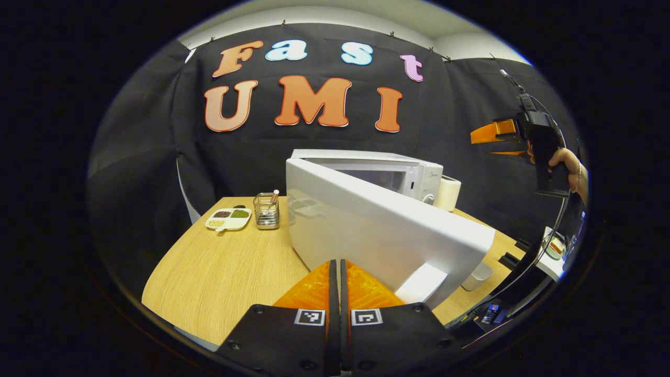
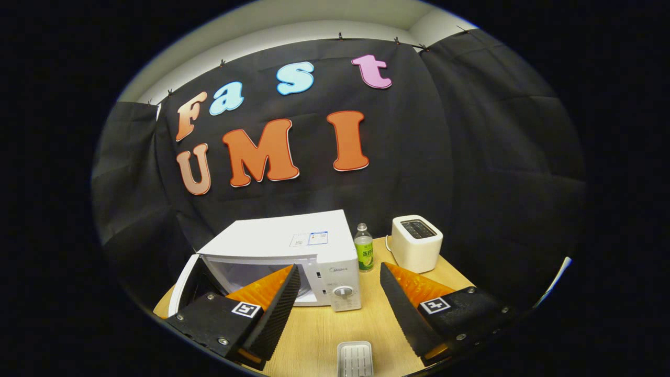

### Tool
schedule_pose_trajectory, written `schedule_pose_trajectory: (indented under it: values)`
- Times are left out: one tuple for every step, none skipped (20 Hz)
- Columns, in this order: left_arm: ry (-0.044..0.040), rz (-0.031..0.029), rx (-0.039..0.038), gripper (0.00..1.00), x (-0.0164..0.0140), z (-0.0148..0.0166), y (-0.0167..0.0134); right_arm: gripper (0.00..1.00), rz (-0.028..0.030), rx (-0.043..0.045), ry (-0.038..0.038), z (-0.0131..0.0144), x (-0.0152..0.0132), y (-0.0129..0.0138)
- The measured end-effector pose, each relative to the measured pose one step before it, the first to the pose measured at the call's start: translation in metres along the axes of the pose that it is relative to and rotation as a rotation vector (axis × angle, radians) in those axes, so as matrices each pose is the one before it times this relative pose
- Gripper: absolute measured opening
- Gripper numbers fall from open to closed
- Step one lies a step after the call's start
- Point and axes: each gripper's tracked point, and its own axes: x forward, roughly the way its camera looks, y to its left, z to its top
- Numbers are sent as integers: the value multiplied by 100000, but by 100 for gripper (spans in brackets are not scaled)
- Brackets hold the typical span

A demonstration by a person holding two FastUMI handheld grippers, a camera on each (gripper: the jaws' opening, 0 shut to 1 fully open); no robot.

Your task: Open the microwave oven with the left hand, put the food in, and close the microwave oven.

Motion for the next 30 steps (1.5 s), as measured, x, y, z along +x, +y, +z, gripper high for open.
schedule_pose_trajectory:
  values:
    - [-798, -1720, 805, 4, 653, 581, -881, 95, -1520, 54, -361, 123, -378, -855]
    - [-1361, -1557, 431, 4, 749, 678, -673, 95, -1767, -77, -452, 190, -357, -848]
    - [-645, -1637, -54, 4, 636, 484, -655, 95, -1495, -170, -556, 275, -403, -706]
    - [-693, -1467, -410, 5, 852, 593, -595, 95, -1340, -206, -576, 207, -426, -681]
    - [-869, 1061, 232, 5, 713, 480, 107, 95, -1366, -422, -507, 261, -431, -723]
    - [-267, -442, -661, 4, 733, 400, -191, 95, -1411, -478, -589, 180, -340, -651]
    - [-104, -1179, -1768, 4, 881, 40, -459, 95, -1613, -405, -556, 155, -319, -775]
    - [-273, -1171, -2005, 5, 775, 193, -339, 95, -1651, -256, -745, 242, -144, -810]
    - [-286, -1018, -1153, 4, 612, 269, -433, 95, -1492, -162, -376, 137, -263, -800]
    - [-326, -798, 122, 4, 688, 368, -380, 95, -1574, -101, -89, 32, -330, -827]
    - [249, -872, 1184, 4, 609, 129, -442, 95, -1707, 23, 127, 20, -274, -903]
    - [168, -1194, 1780, 0, 634, 302, -447, 95, -1623, 98, 5, -20, -183, -784]
    - [-56, -1220, 1554, 0, 546, -62, -307, 95, -1610, 70, 39, -55, -163, -847]
    - [-17, -1044, 1033, 4, 577, 105, -321, 95, -1375, -97, 150, -38, -160, -829]
    - [-98, -814, 652, 4, 544, 216, -302, 95, -1405, -145, 107, -71, -236, -764]
    - [-81, -646, 446, 4, 687, 129, -368, 95, -1247, -45, -75, -30, -77, -634]
    - [-42, -548, 478, 5, 818, 254, -201, 95, -1097, 225, 123, -44, -6, -594]
    - [-89, -427, 606, 4, 830, 308, -224, 95, -665, 501, 160, 19, -6, -498]
    - [-268, -516, 868, 4, 672, 271, -131, 95, -676, 515, 204, -8, -19, -492]
    - [-524, -187, 1010, 5, 729, 347, -76, 95, -719, 487, 113, 35, 62, -433]
    - [-174, -148, 848, 4, 593, 280, -132, 95, -734, 435, -88, 100, 353, -201]
    - [-85, -126, 695, 4, 771, 215, -83, 95, -642, 418, 79, 16, 225, -185]
    - [-20, -135, 416, 4, 733, 40, -119, 95, -474, 501, 84, -30, 109, -289]
    - [-58, 551, 241, 4, 696, 94, -67, 95, -434, 433, 206, 41, 92, -232]
    - [-115, 1173, 400, 4, 626, 179, 103, 95, -580, 234, 116, -88, 39, -342]
    - [-448, 1398, 1336, 4, 668, 201, -44, 95, -846, -59, 10, -7, 31, -395]
    - [-717, 1126, 1237, 4, 791, 154, -105, 95, -1364, -341, 116, -101, 102, -556]
    - [-459, 255, 383, 0, 684, 87, -299, 95, -1050, -366, 240, -163, 27, -383]
    - [-241, -273, -465, 4, 859, -127, -440, 95, -1063, -99, 469, -133, -39, -452]
    - [61, 784, -404, 4, 738, -171, -327, 95, -1026, 267, 708, -178, 3, -498]
